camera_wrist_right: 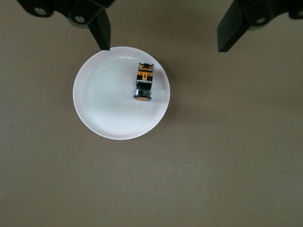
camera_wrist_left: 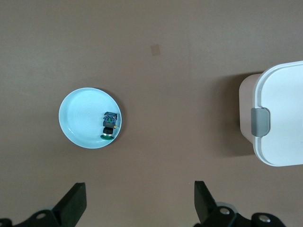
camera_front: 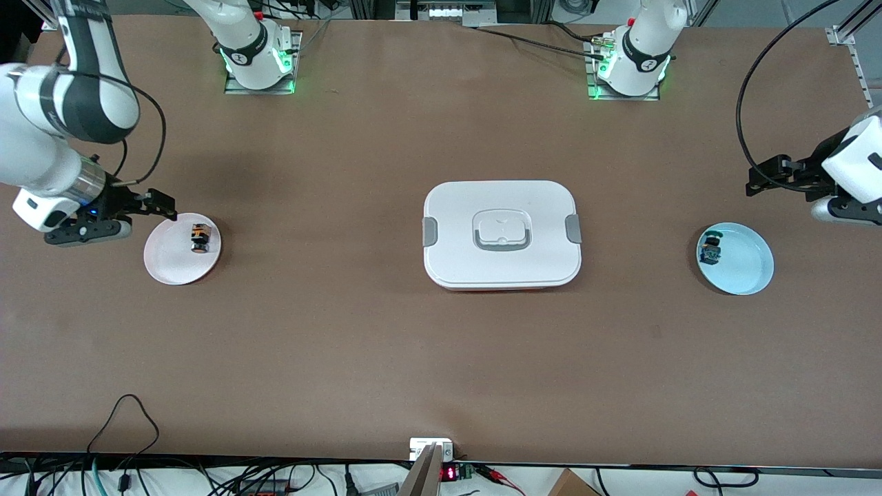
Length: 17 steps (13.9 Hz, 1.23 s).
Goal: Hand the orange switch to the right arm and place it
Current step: 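Open the right gripper and lift it away from the plate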
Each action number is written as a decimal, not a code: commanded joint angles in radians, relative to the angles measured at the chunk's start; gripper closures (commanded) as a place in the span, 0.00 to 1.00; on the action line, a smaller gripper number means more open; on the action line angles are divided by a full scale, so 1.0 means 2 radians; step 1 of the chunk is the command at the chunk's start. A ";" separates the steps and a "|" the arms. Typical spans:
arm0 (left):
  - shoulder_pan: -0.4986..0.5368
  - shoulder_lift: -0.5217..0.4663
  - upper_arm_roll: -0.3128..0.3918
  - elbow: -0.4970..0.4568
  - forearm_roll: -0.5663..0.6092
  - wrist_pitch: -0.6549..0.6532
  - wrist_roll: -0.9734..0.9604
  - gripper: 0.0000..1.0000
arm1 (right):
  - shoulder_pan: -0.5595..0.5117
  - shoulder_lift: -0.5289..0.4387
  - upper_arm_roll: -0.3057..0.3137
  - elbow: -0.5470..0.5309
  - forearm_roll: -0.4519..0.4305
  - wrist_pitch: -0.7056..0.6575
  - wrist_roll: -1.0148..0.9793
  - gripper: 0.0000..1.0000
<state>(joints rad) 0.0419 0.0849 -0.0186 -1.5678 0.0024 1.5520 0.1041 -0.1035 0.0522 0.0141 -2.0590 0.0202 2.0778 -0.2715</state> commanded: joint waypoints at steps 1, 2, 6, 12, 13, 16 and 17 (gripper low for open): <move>0.000 -0.025 -0.002 -0.023 0.012 0.001 -0.007 0.00 | 0.020 -0.071 0.001 -0.004 -0.002 -0.071 0.018 0.00; 0.000 -0.027 -0.002 -0.025 0.012 0.004 -0.014 0.00 | 0.031 -0.094 0.002 -0.004 -0.005 -0.089 0.032 0.00; 0.002 -0.075 -0.014 -0.098 0.016 0.070 -0.051 0.00 | 0.053 -0.166 0.014 0.017 -0.009 -0.181 0.067 0.00; 0.005 -0.078 -0.014 -0.095 0.014 0.057 -0.043 0.00 | 0.058 -0.174 0.037 0.105 0.009 -0.276 0.119 0.00; 0.004 -0.078 -0.014 -0.095 0.014 0.055 -0.044 0.00 | 0.058 -0.157 0.037 0.127 0.010 -0.278 0.117 0.00; 0.004 -0.075 -0.014 -0.092 0.014 0.054 -0.044 0.00 | 0.057 -0.098 0.037 0.180 0.010 -0.285 0.116 0.00; 0.004 -0.073 -0.014 -0.091 0.013 0.054 -0.044 0.00 | 0.057 -0.078 0.037 0.198 0.011 -0.285 0.115 0.00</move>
<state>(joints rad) 0.0473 -0.0532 -0.0405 -1.7439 0.0056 1.6628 0.0215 0.0078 -0.2185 0.0914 -1.7805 0.0278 1.5458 -0.0513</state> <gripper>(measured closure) 0.000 0.000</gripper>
